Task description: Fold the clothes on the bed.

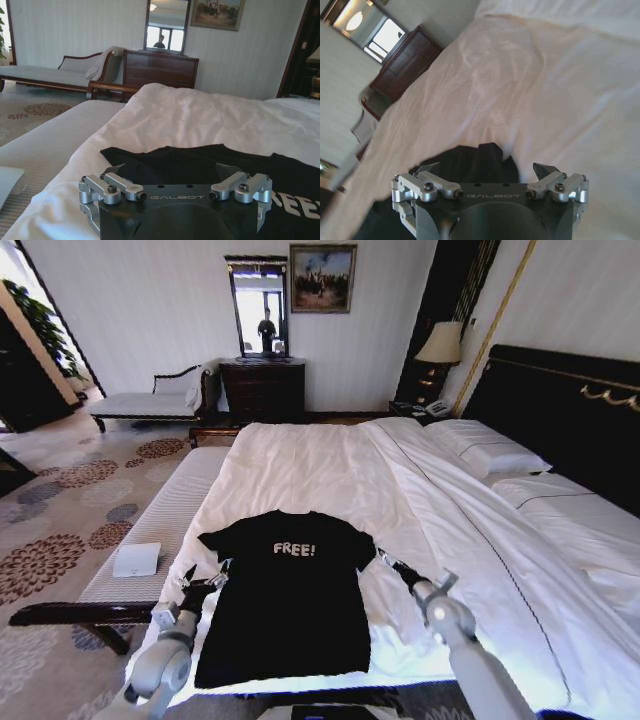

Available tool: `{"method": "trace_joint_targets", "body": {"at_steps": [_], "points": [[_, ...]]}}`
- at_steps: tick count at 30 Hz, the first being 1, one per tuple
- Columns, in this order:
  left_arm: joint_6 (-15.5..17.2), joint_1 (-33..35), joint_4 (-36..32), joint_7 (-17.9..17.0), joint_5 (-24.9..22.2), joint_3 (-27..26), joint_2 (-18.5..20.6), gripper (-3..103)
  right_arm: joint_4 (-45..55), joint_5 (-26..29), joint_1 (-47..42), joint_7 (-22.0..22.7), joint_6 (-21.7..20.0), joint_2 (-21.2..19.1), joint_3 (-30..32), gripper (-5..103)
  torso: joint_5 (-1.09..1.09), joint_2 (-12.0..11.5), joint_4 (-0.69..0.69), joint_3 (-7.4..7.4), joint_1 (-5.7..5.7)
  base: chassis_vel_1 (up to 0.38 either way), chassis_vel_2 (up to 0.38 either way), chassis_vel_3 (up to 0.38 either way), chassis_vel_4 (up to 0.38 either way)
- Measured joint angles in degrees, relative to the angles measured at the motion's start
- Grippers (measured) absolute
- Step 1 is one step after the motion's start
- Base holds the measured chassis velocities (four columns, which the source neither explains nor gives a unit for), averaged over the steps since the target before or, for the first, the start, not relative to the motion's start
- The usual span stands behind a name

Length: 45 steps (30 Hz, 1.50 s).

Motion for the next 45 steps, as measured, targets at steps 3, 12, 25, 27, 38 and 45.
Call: {"method": "trace_joint_targets", "body": {"at_steps": [3, 12, 25, 27, 38, 45], "points": [[0.16, 2.03, -1.30, -0.20, 0.43, -0.23, 0.50, 100, -7.95, 5.04, 4.88, 0.16, -1.44, 1.00, -0.10, 100, 0.01, -0.01, -0.02, 0.01, 0.01, 0.000, 0.000, 0.000, 0.000], [0.43, 5.30, -3.04, -0.76, 1.59, -0.97, 0.53, 100, -16.78, 4.55, 8.53, -2.15, -1.68, 3.54, -0.22, 100, -0.02, -0.01, -0.01, 0.00, 0.00, 0.000, 0.000, 0.000, 0.000], [0.76, 7.24, -4.94, -0.93, 1.99, -1.71, -0.29, 100, -15.34, 4.40, 7.87, -2.30, -0.42, 9.14, -0.90, 100, -0.01, -0.01, -0.01, 0.00, 0.00, 0.000, 0.000, 0.000, 0.000], [0.76, 7.22, -5.00, -0.91, 1.99, -1.71, -0.23, 100, -15.34, 4.49, 8.00, -2.30, -0.15, 9.41, -0.87, 100, 0.00, -0.01, -0.02, 0.00, 0.00, 0.000, 0.000, 0.000, 0.000], [1.07, 6.63, -5.47, -0.89, 1.47, -1.57, -0.14, 100, -16.14, 5.98, 10.87, -2.36, 4.64, 11.36, -0.46, 100, 0.00, -0.02, -0.01, 0.01, 0.00, 0.000, 0.000, 0.000, 0.000], [1.16, 5.47, -5.04, -0.88, 0.86, -1.19, -0.51, 100, -14.46, 4.88, 10.67, -2.07, 4.74, 11.62, -0.98, 100, -0.01, -0.01, -0.01, 0.00, 0.00, 0.000, 0.000, 0.000, 0.000]]}}
